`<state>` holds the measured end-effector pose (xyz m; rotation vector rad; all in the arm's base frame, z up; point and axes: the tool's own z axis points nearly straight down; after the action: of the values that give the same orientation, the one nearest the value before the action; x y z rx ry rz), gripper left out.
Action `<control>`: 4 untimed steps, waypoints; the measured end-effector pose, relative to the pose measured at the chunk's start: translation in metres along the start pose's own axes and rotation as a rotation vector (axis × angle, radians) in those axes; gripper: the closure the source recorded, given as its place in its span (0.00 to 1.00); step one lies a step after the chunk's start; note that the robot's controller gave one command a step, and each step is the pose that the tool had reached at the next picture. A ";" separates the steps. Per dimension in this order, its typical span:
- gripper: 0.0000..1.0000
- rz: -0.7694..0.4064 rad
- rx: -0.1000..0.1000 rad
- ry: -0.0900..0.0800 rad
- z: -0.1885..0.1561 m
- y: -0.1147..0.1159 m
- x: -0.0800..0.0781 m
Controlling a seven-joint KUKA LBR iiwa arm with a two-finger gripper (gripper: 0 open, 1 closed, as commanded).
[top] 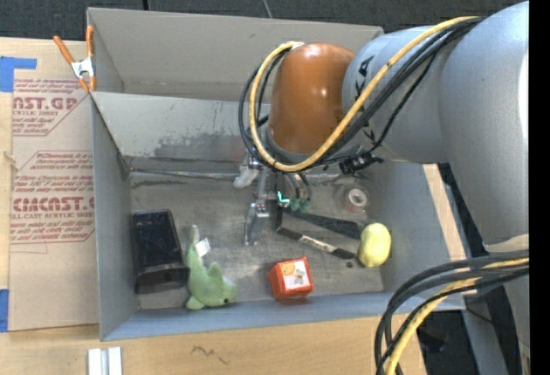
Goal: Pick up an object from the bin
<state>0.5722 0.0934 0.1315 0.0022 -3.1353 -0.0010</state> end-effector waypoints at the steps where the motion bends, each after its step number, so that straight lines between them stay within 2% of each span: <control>1: 0.00 0.001 -0.001 -0.007 -0.004 0.000 -0.002; 2: 0.00 -0.243 0.002 -0.012 0.024 0.018 0.026; 3: 0.00 -0.562 0.001 -0.004 0.024 0.044 0.061; 4: 0.00 -0.592 0.000 -0.008 0.013 0.066 0.073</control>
Offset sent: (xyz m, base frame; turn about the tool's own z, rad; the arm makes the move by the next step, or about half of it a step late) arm -0.0665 0.0442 -0.0615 -0.5508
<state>0.4993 0.1595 0.1195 0.9188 -3.0061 -0.0032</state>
